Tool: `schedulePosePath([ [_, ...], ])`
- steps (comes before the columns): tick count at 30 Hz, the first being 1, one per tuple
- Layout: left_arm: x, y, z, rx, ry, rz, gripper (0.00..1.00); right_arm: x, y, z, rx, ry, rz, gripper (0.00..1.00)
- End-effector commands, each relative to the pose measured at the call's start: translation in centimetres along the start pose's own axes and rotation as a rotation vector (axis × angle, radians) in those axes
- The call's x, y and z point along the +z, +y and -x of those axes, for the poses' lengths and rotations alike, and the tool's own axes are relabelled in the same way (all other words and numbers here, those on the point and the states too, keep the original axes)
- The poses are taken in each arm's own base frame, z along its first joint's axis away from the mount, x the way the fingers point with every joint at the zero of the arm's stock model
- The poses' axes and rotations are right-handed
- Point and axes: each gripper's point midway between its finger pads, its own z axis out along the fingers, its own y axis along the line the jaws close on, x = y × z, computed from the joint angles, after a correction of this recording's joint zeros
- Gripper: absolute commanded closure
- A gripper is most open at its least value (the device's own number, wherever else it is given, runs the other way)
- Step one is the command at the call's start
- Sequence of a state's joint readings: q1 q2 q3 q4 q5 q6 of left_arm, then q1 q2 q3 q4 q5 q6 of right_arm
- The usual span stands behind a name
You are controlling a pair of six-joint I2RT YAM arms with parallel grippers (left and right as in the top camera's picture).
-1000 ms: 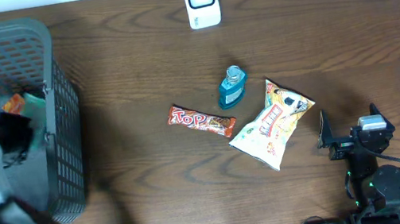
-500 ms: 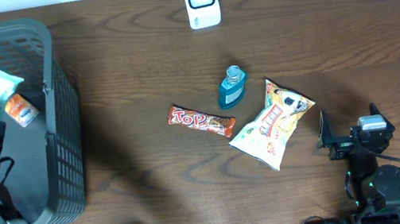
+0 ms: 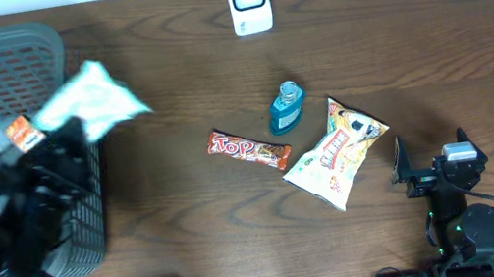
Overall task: Scan the item barcode
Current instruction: 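Lift the wipes pack out and carry it toward the scanner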
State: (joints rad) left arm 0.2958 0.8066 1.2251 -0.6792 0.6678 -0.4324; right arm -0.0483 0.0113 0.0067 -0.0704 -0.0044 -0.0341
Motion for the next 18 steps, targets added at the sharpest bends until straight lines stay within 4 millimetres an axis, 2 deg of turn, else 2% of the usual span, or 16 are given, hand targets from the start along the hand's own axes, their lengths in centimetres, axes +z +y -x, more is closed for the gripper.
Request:
schedulePosePath([
  [1, 1.5, -1.8, -3.5, 0.215, 0.142, -0.116, 0.93, 0.0, 0.2, -0.1, -0.009, 0.0, 0.009, 0.01],
  [5, 3.8, -0.9, -7.9, 0.243, 0.313, -0.117, 0.93, 0.0, 0.2, -0.1, -0.009, 0.0, 0.009, 0.01],
  [14, 9.7, 4.7, -19.1, 0.28, 0.695, 0.079, 0.93, 0.0, 0.2, -0.1, -0.009, 0.0, 0.009, 0.01],
  [18, 12.1, 5.5, -23.9, 0.324, 0.826, 0.088, 0.93, 0.0, 0.2, -0.1, -0.009, 0.0, 0.009, 0.01],
])
